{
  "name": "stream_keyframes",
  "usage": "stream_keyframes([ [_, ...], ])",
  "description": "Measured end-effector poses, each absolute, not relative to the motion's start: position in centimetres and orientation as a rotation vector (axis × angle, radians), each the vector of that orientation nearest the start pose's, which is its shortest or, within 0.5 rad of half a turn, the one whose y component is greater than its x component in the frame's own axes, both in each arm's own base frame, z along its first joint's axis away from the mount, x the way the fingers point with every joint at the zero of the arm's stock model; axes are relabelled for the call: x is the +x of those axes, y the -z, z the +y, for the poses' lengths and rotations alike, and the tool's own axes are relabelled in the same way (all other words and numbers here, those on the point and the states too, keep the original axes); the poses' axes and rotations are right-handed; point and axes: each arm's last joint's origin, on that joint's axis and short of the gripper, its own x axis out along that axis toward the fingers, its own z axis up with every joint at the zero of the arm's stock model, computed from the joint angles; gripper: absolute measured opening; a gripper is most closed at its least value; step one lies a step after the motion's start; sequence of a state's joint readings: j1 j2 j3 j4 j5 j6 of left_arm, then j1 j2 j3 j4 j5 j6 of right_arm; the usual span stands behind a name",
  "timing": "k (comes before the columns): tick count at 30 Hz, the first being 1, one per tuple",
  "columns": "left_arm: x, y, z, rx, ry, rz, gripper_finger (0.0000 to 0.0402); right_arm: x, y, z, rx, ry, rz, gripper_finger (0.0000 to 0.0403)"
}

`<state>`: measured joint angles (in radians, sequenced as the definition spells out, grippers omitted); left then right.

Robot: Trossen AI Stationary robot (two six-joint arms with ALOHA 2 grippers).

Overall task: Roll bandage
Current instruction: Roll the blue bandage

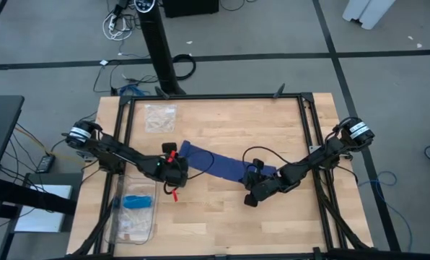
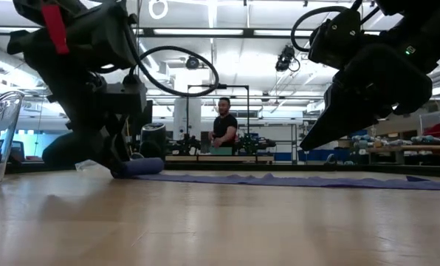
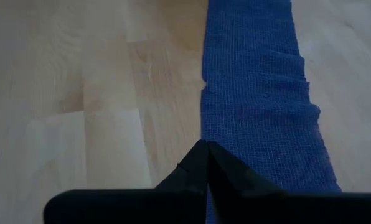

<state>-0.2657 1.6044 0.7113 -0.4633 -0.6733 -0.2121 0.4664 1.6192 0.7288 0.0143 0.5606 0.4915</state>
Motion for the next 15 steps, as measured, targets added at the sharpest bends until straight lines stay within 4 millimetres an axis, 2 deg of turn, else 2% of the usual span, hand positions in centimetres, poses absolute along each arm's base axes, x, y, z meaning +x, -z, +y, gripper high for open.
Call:
stream_keyframes([
  [4, 24.47, -12.52, -4.72, 0.446, -0.481, 1.159, 0.0139, 26.83, -14.37, 11.78, 0.033, 0.267, 0.713, 0.0009],
  [8, 24.45, -12.54, -4.63, 0.466, -0.507, 1.148, 0.0116, 26.85, -14.39, 11.77, 0.029, 0.272, 0.709, 0.0008],
  [15, 24.50, -12.71, -4.42, 0.522, -0.583, 1.107, 0.0015, 26.90, -14.46, 11.81, 0.023, 0.273, 0.699, 0.0009],
])
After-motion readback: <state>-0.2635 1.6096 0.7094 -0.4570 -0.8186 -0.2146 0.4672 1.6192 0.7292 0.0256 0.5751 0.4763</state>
